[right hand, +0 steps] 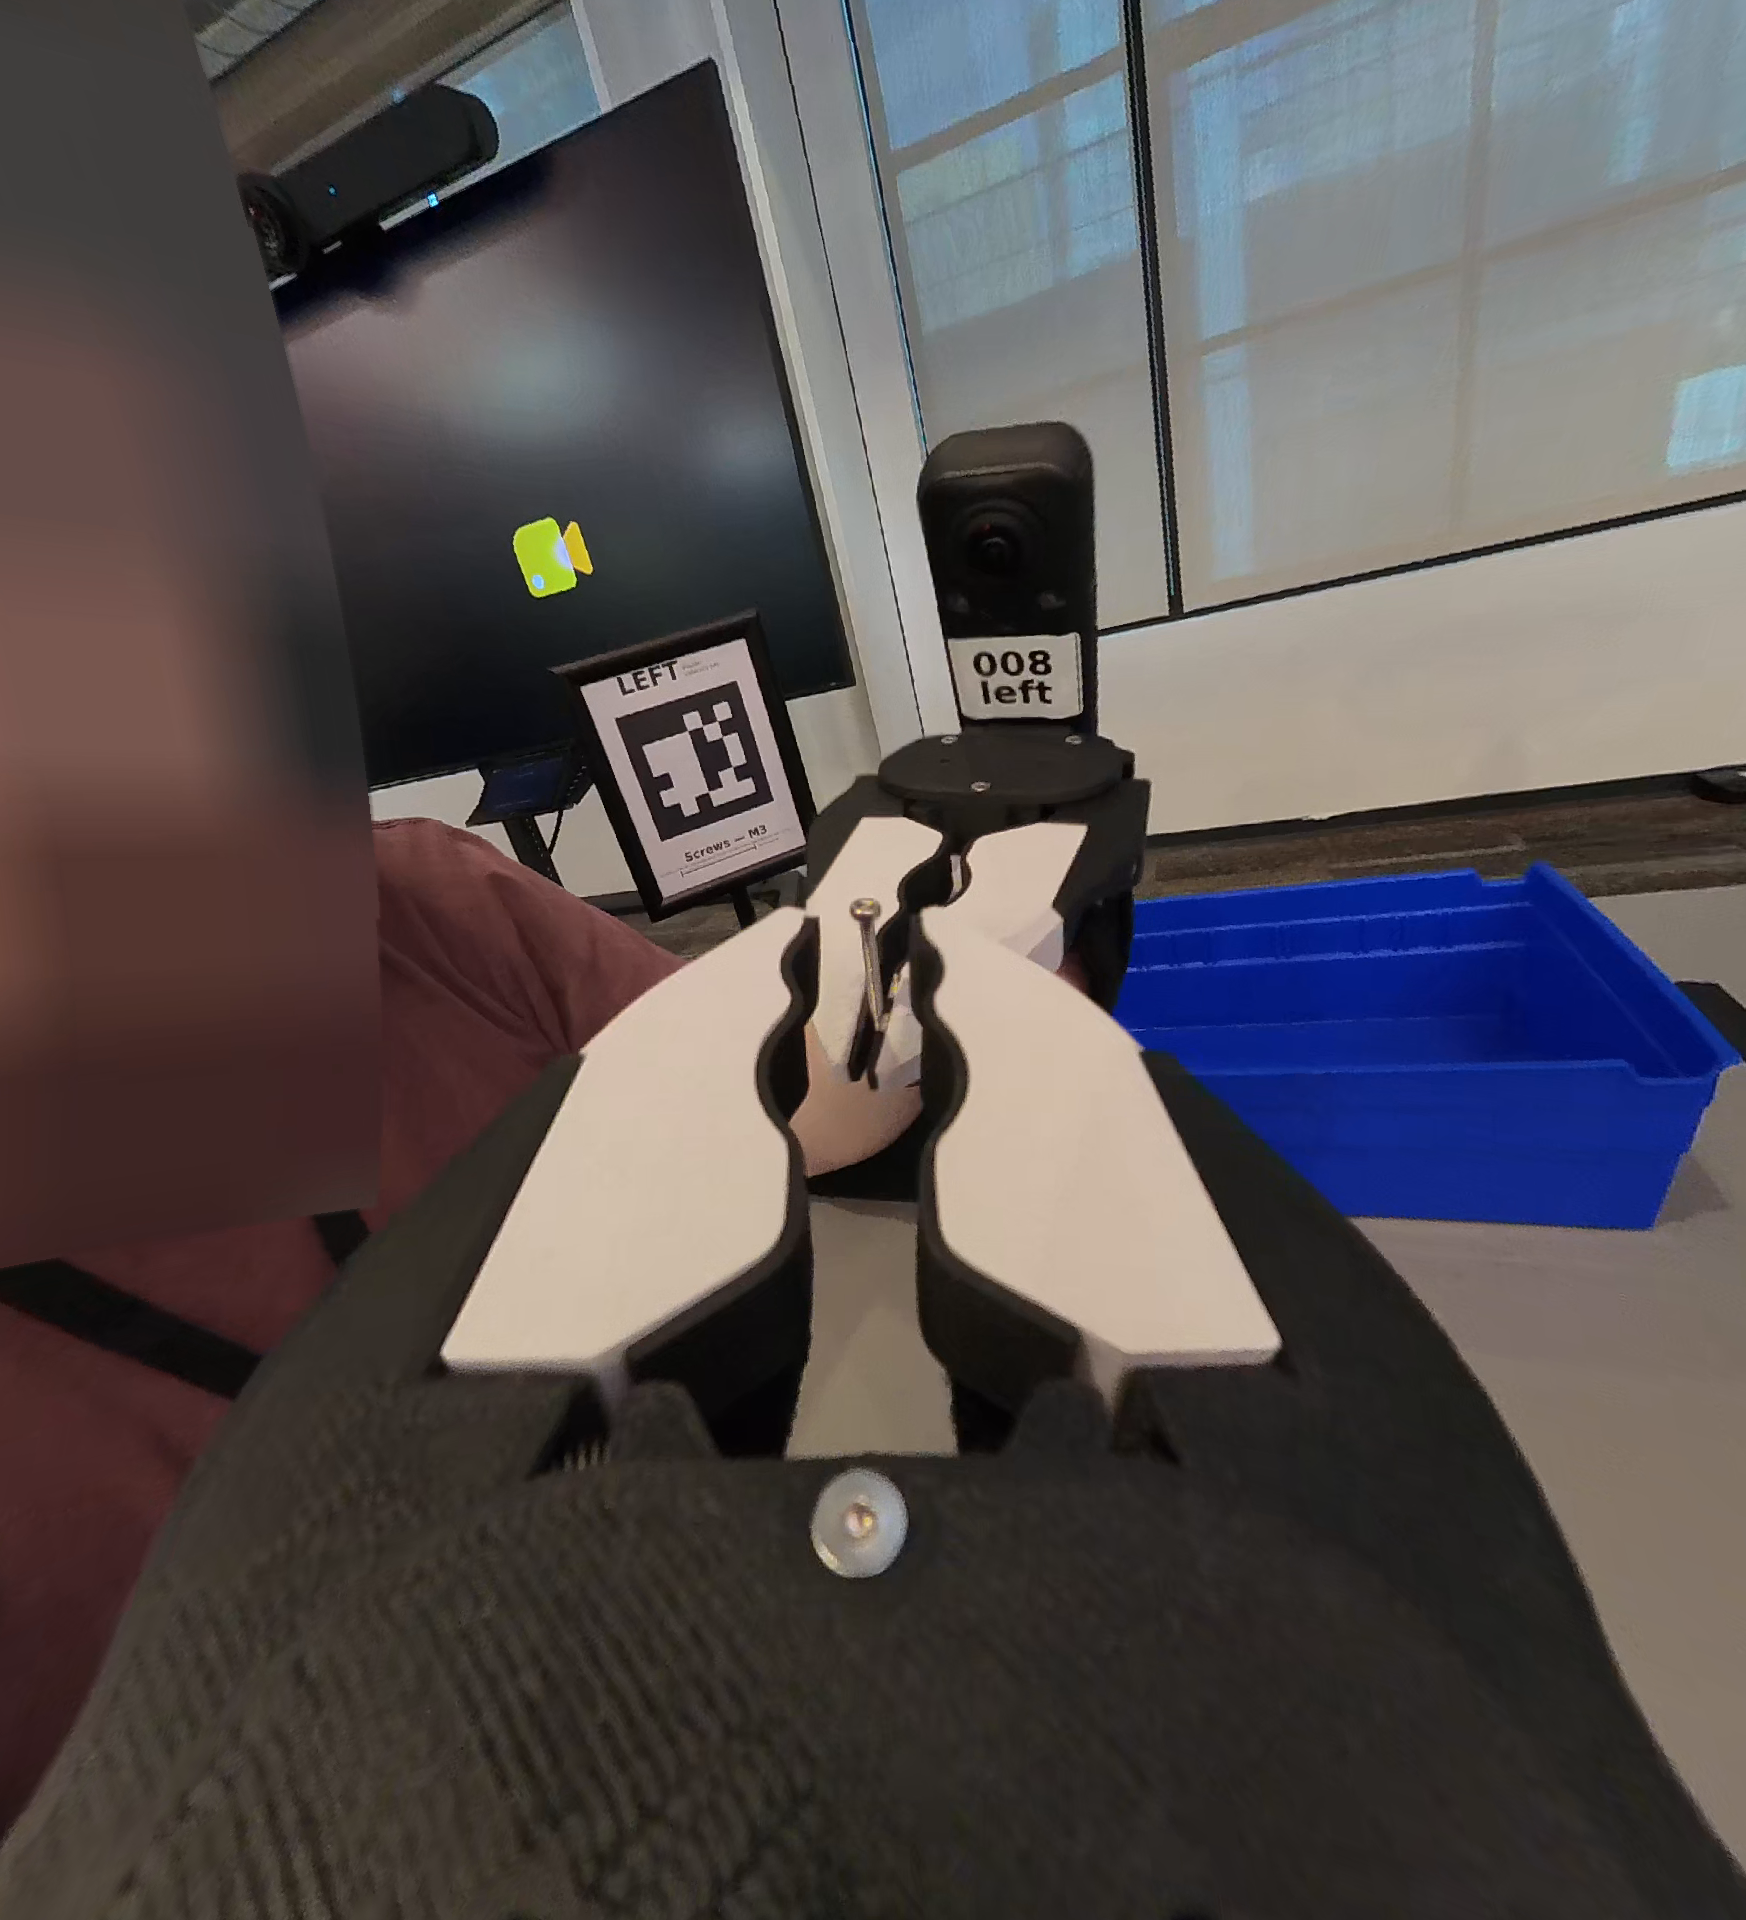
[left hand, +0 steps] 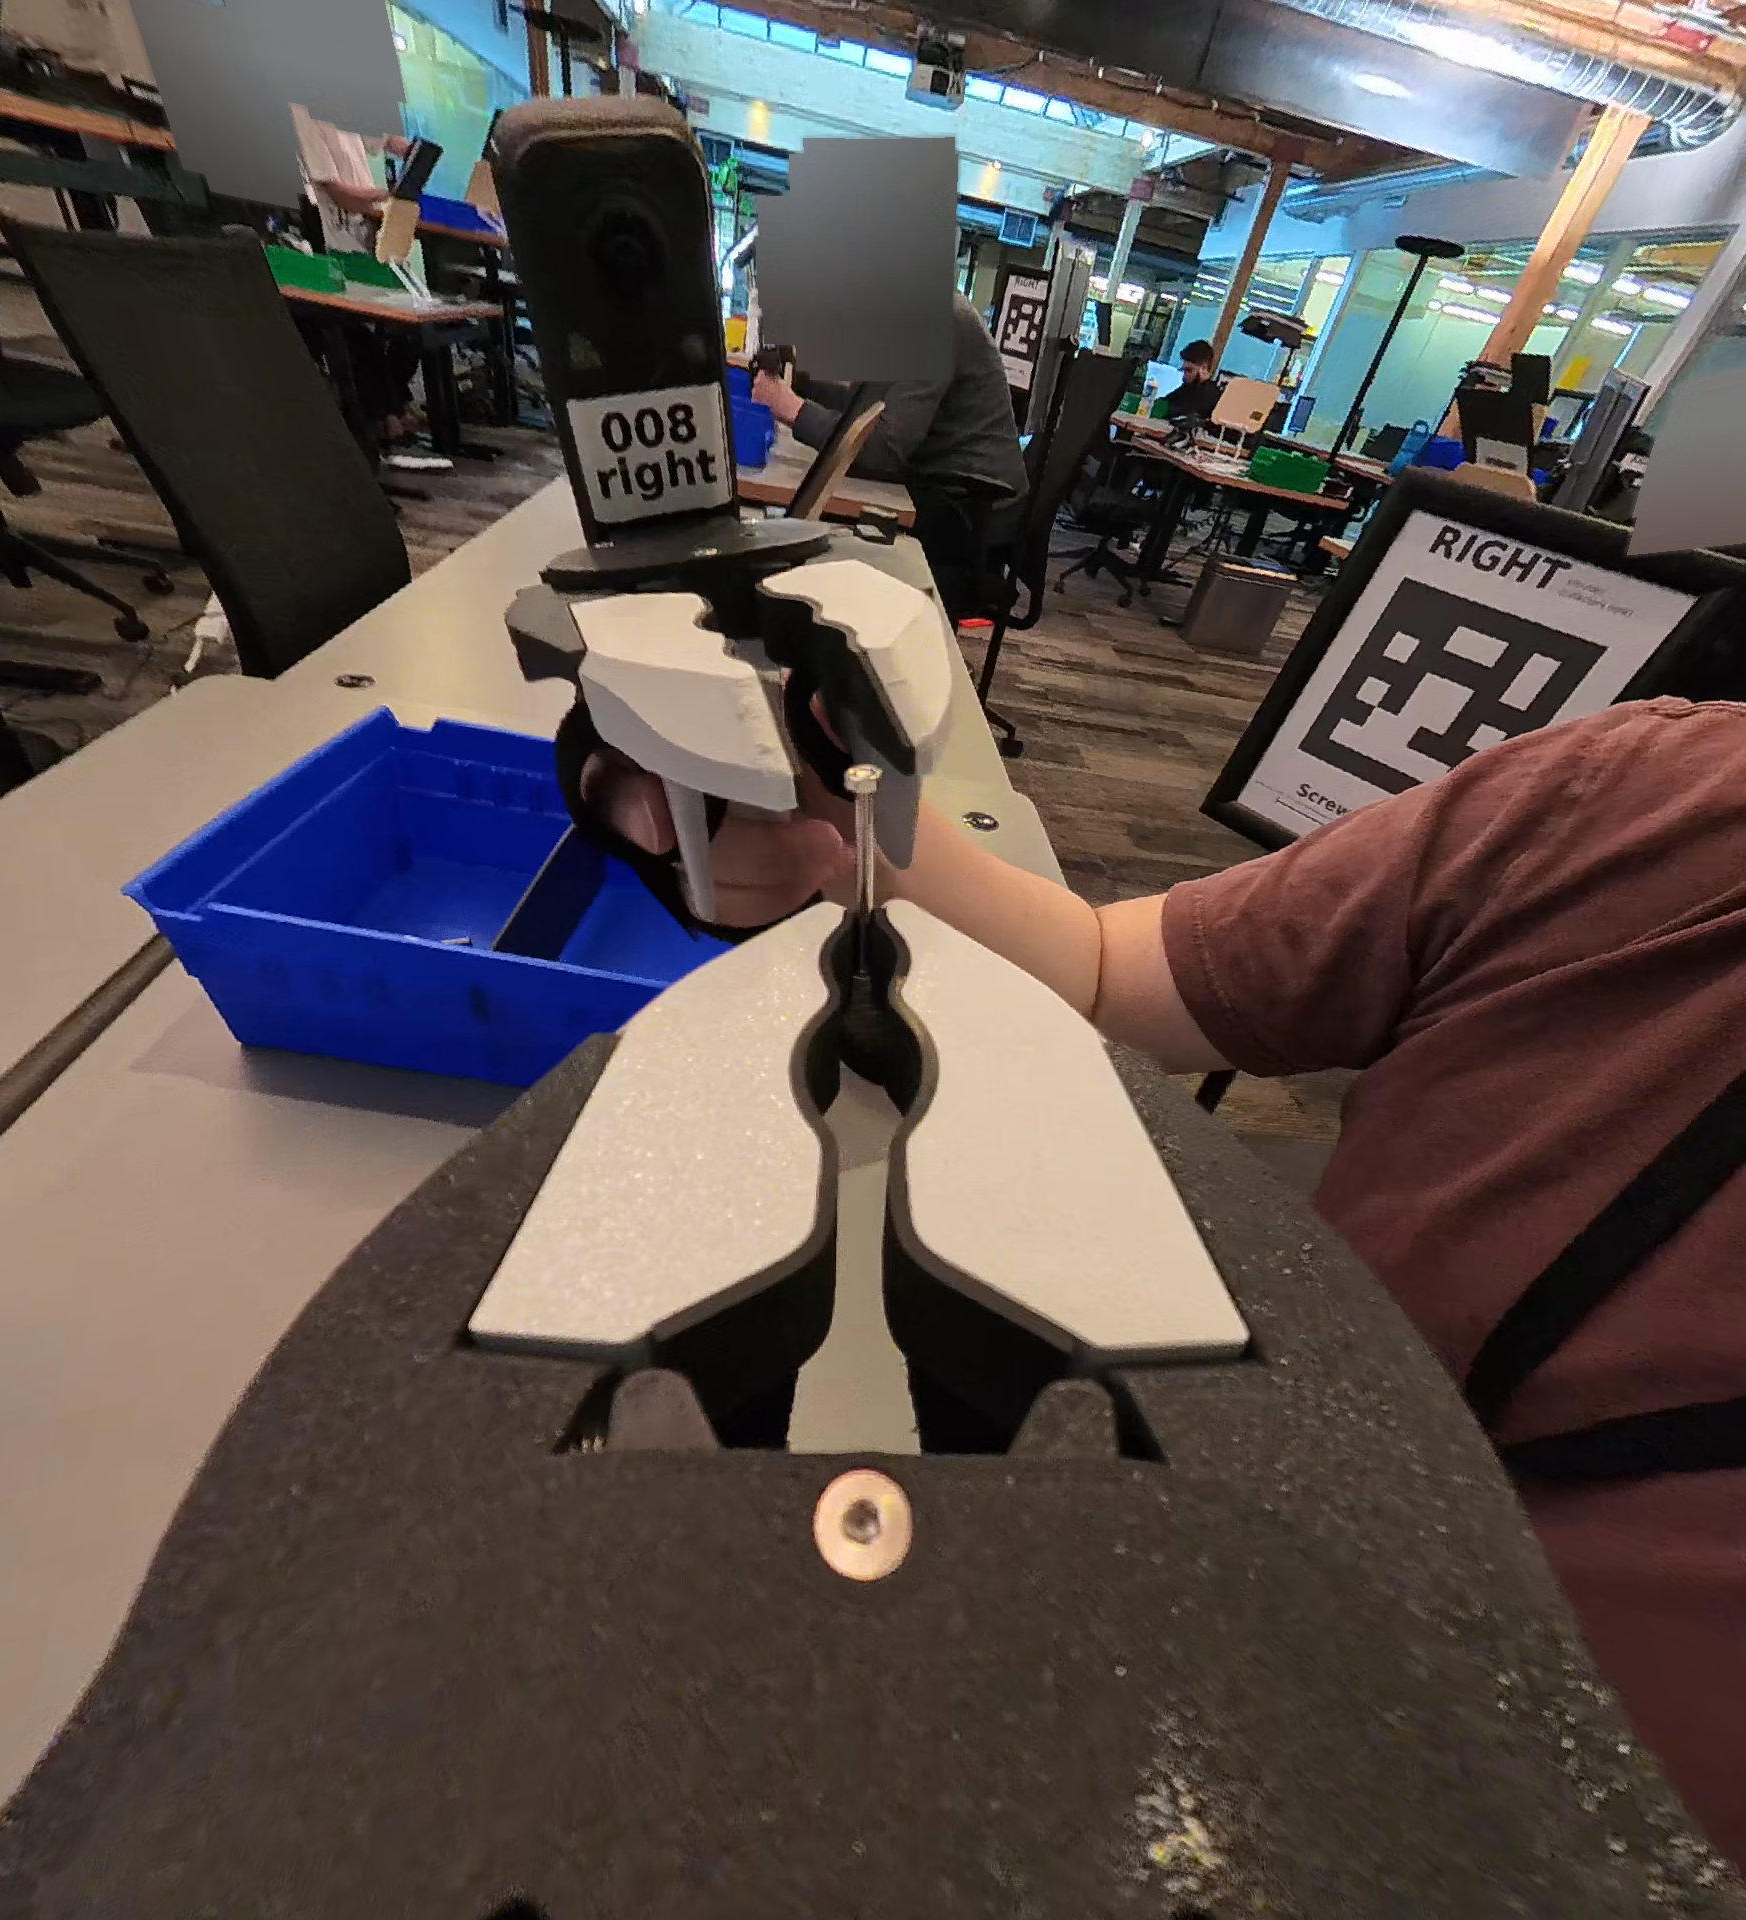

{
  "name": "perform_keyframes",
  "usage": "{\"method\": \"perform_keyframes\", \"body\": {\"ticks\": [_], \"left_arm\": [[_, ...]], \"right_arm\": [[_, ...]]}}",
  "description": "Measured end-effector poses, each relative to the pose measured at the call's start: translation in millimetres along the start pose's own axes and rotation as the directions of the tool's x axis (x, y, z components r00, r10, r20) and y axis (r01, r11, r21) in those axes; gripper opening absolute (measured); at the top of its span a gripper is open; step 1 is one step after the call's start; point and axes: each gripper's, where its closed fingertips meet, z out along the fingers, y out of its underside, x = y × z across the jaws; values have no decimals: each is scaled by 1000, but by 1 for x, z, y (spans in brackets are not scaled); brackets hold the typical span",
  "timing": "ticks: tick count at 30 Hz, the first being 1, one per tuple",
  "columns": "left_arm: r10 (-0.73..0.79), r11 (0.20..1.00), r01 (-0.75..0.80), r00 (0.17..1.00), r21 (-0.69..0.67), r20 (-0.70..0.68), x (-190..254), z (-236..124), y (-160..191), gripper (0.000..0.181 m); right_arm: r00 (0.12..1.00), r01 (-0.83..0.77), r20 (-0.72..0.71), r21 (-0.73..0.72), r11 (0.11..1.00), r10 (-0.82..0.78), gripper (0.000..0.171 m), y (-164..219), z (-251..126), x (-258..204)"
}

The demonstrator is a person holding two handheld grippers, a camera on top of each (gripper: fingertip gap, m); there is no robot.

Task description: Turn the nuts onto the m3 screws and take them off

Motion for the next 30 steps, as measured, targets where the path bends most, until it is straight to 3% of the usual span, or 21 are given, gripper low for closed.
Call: {"method": "perform_keyframes", "body": {"ticks": [12, 30], "left_arm": [[37, 999, -38, 999, 11, 13, 1, 3, -1, 2], [40, 999, -40, 999, -2, 3, 5, 4, 0, 2]], "right_arm": [[987, 123, -99, -51, 991, -127, 16, -1, 7, -3], [991, 102, -86, -47, 994, -105, 16, 0, 5, -2]]}}
